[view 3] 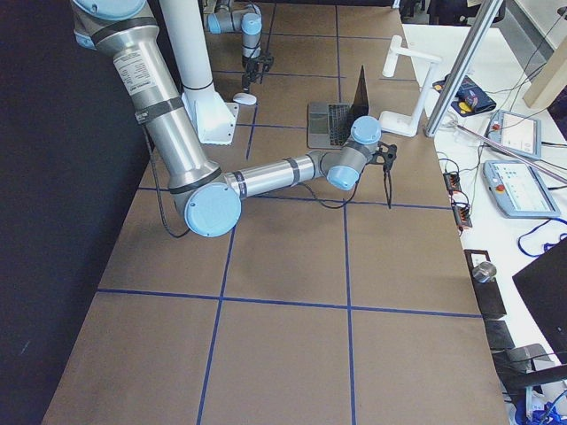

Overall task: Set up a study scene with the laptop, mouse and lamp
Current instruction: 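Release the pad and raise the right gripper while the left grasps the mouse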

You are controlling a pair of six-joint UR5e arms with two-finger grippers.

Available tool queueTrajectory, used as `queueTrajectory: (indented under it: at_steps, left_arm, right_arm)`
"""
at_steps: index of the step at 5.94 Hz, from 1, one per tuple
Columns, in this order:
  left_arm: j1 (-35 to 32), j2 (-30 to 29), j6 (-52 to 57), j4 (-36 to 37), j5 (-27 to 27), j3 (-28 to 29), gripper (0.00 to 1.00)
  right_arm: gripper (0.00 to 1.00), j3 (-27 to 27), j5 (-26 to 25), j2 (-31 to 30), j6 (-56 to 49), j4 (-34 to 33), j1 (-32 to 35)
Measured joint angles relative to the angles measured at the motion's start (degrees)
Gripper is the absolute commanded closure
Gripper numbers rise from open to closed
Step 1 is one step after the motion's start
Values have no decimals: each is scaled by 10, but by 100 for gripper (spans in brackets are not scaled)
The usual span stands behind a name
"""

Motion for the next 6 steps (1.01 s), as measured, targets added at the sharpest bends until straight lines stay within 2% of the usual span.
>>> queueTrajectory:
  at_steps: [6]
  left_arm:
    - [31,-5,0,-24,8,35,0]
  right_arm:
    - [0,0,1,-3,0,1,-8]
